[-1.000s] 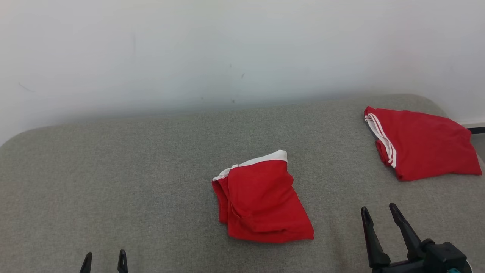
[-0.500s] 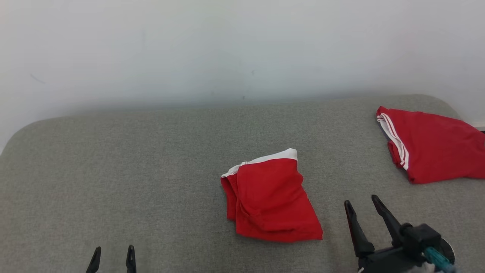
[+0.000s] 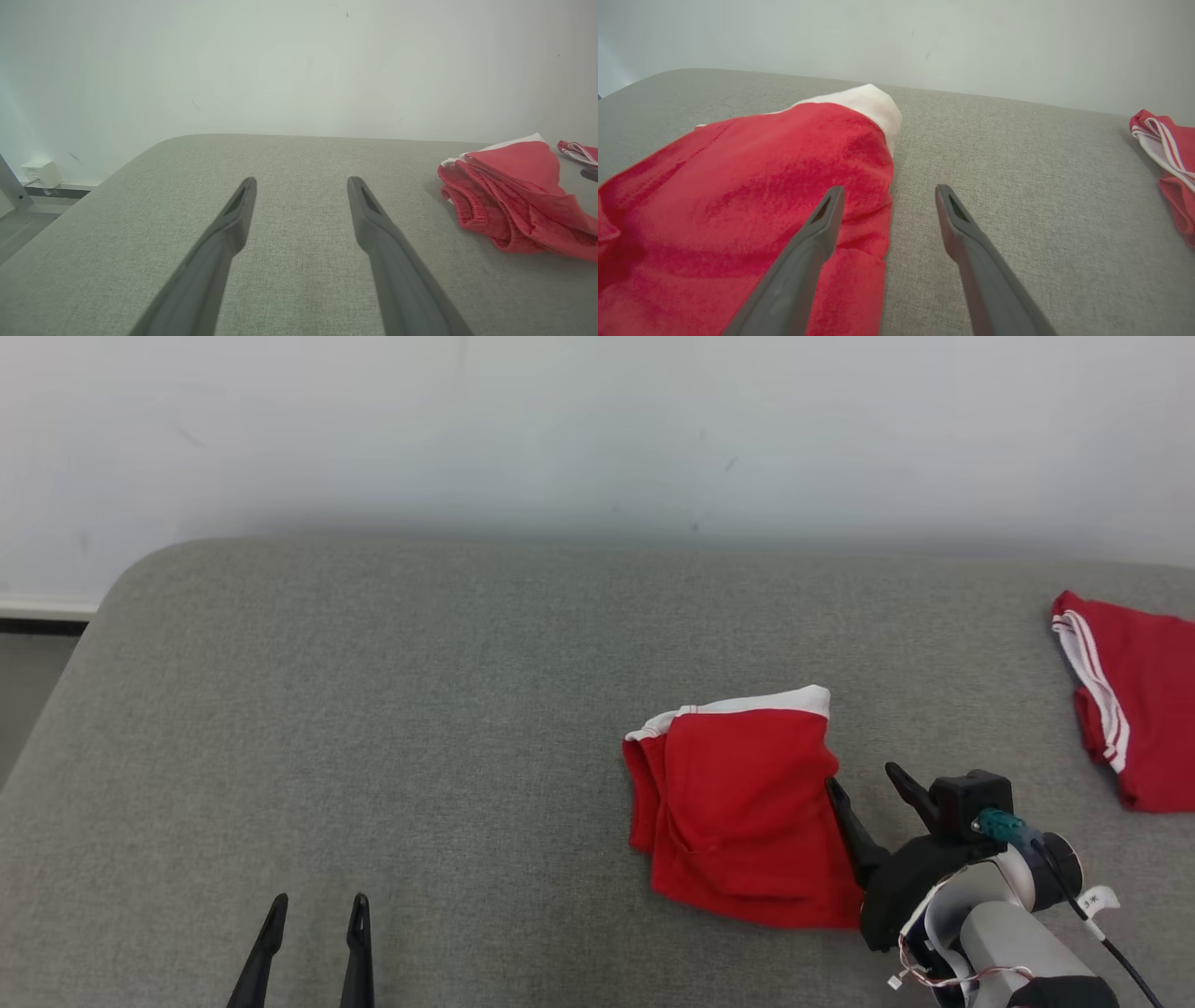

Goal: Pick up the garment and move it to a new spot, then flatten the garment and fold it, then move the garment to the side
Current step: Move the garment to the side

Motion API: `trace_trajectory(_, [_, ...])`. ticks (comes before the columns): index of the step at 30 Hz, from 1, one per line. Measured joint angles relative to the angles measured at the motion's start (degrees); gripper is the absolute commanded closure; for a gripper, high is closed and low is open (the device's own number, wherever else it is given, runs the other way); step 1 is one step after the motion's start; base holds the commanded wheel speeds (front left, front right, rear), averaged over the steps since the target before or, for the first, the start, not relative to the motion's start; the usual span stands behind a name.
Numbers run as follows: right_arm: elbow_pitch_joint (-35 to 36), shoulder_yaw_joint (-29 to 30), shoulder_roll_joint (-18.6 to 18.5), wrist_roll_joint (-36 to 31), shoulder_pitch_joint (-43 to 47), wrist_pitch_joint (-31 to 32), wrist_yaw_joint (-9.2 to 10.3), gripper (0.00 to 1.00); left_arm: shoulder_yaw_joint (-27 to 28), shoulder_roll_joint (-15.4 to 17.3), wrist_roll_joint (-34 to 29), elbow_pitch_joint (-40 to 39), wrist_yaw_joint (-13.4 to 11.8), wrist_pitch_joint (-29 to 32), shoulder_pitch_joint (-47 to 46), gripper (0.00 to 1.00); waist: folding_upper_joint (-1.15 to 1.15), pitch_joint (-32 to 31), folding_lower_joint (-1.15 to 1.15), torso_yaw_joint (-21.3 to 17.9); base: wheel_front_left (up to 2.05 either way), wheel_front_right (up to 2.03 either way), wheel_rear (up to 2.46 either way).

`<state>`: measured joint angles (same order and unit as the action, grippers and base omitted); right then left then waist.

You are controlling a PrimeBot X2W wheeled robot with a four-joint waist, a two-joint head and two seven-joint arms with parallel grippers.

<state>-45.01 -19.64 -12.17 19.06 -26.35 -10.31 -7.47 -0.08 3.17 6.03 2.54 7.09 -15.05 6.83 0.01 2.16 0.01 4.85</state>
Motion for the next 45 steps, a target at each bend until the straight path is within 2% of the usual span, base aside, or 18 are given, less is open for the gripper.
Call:
trace_trajectory(10, [-15.11,-5.01,1.49,5.15,-7.78,1.09,0.0,0.0,-1.33,-0.18,0.37,0.96,0.0,0.0,-3.27,0.0,0.0,4.84,0.0,4.32,0.0,0.0,0.0])
trace_trajectory(13, [-16.67,-6.21,2.04,6.88,-9.03,0.7,0.0,0.0,-1.32,-0.21,0.46,1.3,0.0,0.0,-3.44,0.0,0.0,5.63,0.0,4.96,0.0,0.0,0.0])
trace_trajectory(14, [-17.11,-6.81,2.31,7.37,-9.18,0.83,0.0,0.16,-1.24,-0.2,0.53,1.34,0.0,0.0,-3.45,0.0,0.0,5.75,0.0,4.98,0.0,0.0,0.0])
trace_trajectory(15, [-17.39,-7.43,2.42,7.97,-9.36,1.22,0.01,0.76,-1.2,-0.21,0.63,1.35,-0.02,0.0,-3.44,0.0,0.0,5.77,0.0,4.89,0.0,0.0,0.0])
trace_trajectory(16, [-17.77,-8.06,2.47,8.64,-9.78,1.8,0.0,1.0,-1.18,-0.21,0.66,1.37,-0.02,0.0,-3.44,0.0,-0.01,5.77,0.0,4.71,0.0,0.0,0.0])
trace_trajectory(20, [-18.0,-10.72,2.79,10.27,-10.42,2.22,-0.13,1.0,-1.29,-0.23,0.83,1.4,-0.03,0.0,-3.43,0.0,-0.01,5.66,-0.01,3.62,0.0,0.0,0.0])
trace_trajectory(22, [-17.1,-13.79,1.53,10.47,-12.19,2.27,-0.15,1.0,-1.76,-0.22,1.05,1.07,-0.03,0.0,-3.91,0.0,-0.01,6.21,-0.01,2.65,0.0,0.0,0.0])
trace_trajectory(28, [-11.95,-23.24,-4.64,10.58,-19.35,5.08,-0.11,1.0,-3.71,-0.26,1.07,0.33,0.01,0.0,-7.77,0.0,0.0,9.43,0.0,0.13,0.0,0.0,0.0])
trace_trajectory(34, [-5.43,-30.56,-11.59,14.74,-28.1,7.56,-0.11,1.0,-4.16,-0.31,0.96,-1.03,0.04,-0.01,-11.84,0.0,0.0,14.04,0.0,-3.63,0.0,0.0,0.0])
trace_trajectory(39, [-2.46,-33.46,-16.84,19.23,-34.16,8.61,-0.11,1.0,-3.57,0.08,0.43,-3.48,0.14,0.0,-13.03,0.0,0.0,17.89,0.01,-7.41,0.0,0.0,0.0])
trace_trajectory(45, [-2.46,-35.54,-22.34,22.06,-39.33,9.01,-0.1,1.0,-3.08,1.11,-0.47,-7.55,0.32,0.0,-13.11,0.0,0.0,22.4,0.01,-11.53,0.0,0.0,0.0])
